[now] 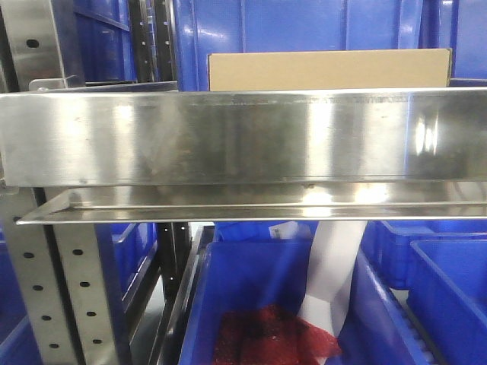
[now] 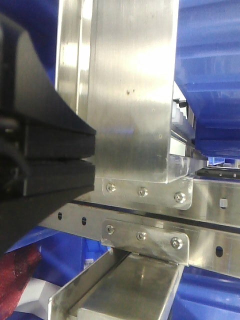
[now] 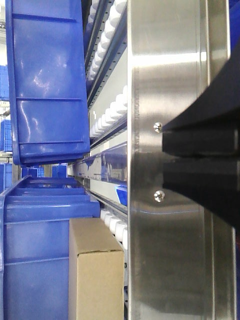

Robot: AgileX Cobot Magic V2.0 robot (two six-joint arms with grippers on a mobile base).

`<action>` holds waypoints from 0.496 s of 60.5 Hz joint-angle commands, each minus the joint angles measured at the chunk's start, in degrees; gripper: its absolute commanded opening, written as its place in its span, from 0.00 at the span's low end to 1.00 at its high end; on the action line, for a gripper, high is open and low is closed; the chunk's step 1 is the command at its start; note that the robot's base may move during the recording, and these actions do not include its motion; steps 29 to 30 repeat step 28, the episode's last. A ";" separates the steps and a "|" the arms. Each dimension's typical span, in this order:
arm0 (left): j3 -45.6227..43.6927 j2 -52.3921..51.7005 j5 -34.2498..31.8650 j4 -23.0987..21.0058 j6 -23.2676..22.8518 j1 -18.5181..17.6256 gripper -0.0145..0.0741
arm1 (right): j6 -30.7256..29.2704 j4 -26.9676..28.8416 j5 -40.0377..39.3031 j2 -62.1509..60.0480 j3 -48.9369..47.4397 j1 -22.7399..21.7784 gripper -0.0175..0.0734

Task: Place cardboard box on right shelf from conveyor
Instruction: 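Withdraw the right gripper from the box on the shelf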

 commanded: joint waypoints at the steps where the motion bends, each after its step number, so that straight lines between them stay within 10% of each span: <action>1: 0.48 -0.85 -4.93 -0.34 0.02 -0.40 0.03 | -0.03 0.00 -5.19 -1.19 -0.34 -0.23 0.26; 30: 0.48 -0.85 -4.93 -0.34 0.02 -0.40 0.03 | -0.03 0.00 -5.19 -1.19 -0.34 -0.23 0.26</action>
